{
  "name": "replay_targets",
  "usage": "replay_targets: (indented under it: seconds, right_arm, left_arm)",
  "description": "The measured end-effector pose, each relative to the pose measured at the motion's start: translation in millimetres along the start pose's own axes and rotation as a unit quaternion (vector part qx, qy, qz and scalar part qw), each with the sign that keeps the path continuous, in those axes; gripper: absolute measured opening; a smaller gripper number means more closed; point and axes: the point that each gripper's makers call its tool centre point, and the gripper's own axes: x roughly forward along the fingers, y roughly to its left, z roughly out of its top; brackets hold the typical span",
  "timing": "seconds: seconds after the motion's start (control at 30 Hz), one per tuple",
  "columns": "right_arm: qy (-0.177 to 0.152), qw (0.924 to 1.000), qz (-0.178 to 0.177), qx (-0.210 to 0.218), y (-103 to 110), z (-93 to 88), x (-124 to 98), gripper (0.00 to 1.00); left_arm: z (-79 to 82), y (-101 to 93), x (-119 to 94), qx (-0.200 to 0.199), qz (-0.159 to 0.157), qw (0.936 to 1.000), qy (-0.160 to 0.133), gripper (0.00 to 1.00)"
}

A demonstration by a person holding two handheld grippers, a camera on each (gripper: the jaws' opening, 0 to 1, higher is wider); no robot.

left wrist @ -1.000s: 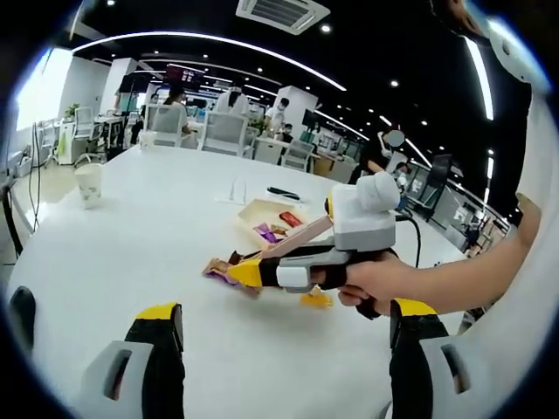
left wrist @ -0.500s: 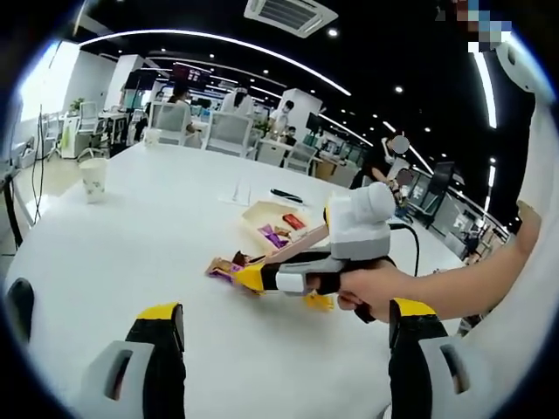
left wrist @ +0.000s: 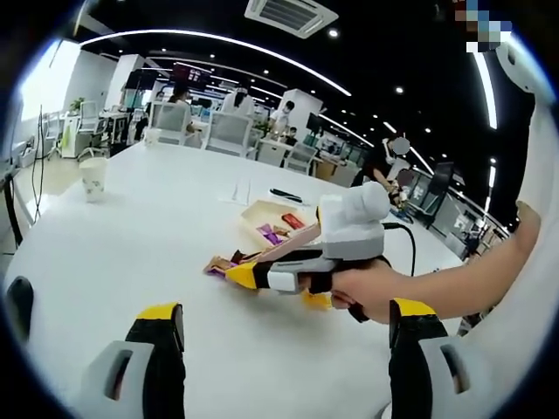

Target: Place the target food into the container with the food tongs after gripping and lifting it, then release it inside without dropping or visibly crushing the food.

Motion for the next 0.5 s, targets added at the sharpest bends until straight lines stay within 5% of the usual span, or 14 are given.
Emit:
replay_targets:
  seconds: [0.5]
  right_arm:
    - [0.000,0.9994,0.023,-0.027,-6.4,-3.0,4.1,0.22]
  left_arm:
    - [5.7,-5.6,7.7,0.007,-0.013,0.9999,0.003,0.99]
